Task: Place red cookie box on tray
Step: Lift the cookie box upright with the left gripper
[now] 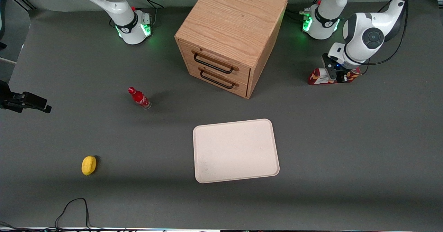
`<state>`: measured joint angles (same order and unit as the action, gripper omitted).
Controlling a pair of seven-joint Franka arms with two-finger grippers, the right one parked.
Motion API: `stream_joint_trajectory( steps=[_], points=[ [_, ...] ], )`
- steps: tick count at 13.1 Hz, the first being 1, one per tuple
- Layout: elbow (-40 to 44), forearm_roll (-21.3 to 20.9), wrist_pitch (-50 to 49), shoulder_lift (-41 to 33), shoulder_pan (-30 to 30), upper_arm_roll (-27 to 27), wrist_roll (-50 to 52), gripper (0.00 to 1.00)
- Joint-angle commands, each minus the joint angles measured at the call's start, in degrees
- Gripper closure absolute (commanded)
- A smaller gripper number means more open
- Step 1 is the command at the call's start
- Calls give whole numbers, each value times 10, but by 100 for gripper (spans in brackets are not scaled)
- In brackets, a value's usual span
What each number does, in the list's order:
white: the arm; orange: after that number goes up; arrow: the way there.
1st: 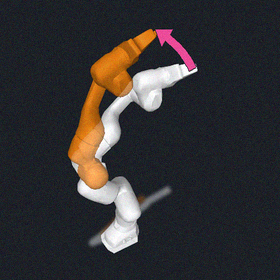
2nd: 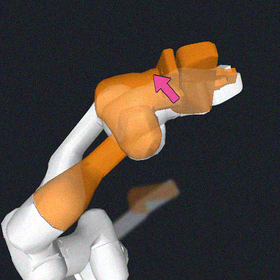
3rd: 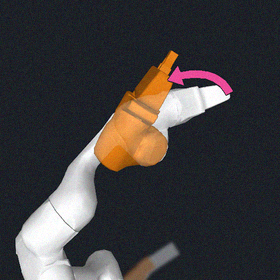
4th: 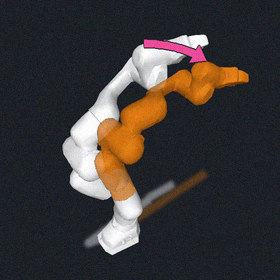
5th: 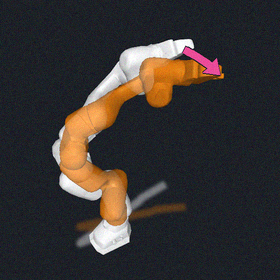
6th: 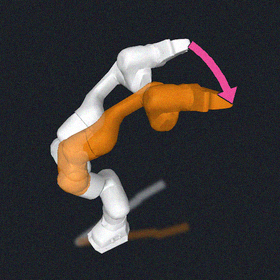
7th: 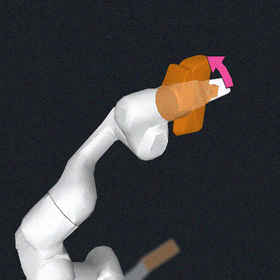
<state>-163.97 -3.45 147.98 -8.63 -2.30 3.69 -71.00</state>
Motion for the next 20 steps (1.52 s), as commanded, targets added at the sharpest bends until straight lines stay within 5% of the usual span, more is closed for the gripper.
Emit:
stream_joint_trajectory(
  steps=[1,5,11,20],
  points=[
    [-38,2,4,-26,1,-19,-14,100],
    [35,8,-101,-31,0,-22,-1,100],
    [280,9,-317,-20,21,-19,225,100],
    [768,53,-575,206,69,-18,584,100]
  ],
)
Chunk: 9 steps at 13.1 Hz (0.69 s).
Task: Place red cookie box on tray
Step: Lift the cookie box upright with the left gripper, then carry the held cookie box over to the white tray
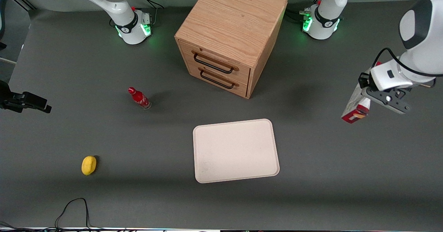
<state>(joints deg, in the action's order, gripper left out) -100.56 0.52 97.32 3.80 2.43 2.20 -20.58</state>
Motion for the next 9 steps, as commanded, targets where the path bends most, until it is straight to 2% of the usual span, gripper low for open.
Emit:
stream_joint_trajectory(
  steps=[1,3,7,9],
  points=[
    [187,25,-86,115,27,-4,119,100],
    [278,48,-102,179,48,-4,203,100],
    [416,55,-103,309,108,3,364,100],
    [443,54,-93,349,131,5,425,100]
  ],
)
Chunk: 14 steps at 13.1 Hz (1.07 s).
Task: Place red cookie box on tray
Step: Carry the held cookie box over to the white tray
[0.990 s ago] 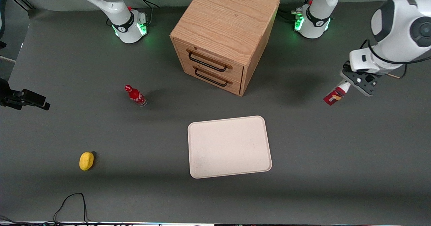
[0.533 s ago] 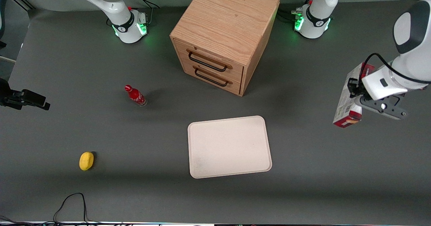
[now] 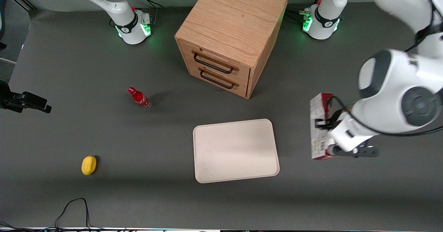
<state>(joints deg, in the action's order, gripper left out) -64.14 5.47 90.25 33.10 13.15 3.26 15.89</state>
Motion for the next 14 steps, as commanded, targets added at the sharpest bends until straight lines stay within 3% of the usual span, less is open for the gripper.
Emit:
stream_joint_trajectory(
  steps=[1,5,10,14],
  points=[
    [79,0,-10,71,33,-2,83,100],
    [60,-37,90,126,71,7,150,100],
    [-76,-63,250,135,86,23,164,100],
    [-105,-67,262,136,95,32,166,100]
  ],
)
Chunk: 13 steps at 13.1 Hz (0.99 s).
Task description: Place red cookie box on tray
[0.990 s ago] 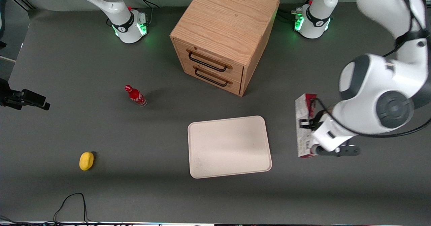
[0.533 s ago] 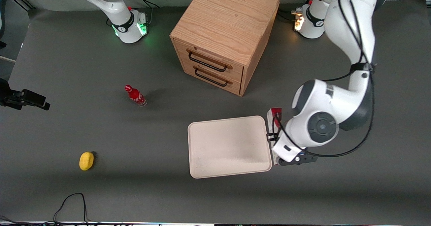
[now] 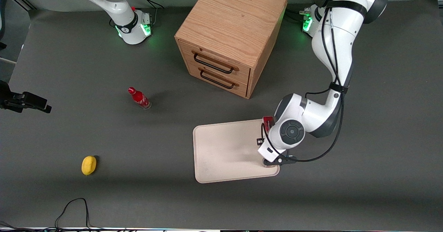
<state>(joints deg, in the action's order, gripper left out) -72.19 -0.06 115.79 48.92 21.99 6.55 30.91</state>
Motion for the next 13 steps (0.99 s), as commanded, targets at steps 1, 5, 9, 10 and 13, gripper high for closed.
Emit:
stream_joint_trajectory(
  steps=[1,5,9,10,13],
  points=[
    [-24,-12,8,-18,7,0,16,100],
    [-24,-37,20,-13,10,0,26,18],
    [-23,-43,16,-44,-1,-6,21,0],
    [-27,-43,8,-70,-11,-7,20,0],
    [-107,-43,3,-188,-35,-36,17,0]
  ],
)
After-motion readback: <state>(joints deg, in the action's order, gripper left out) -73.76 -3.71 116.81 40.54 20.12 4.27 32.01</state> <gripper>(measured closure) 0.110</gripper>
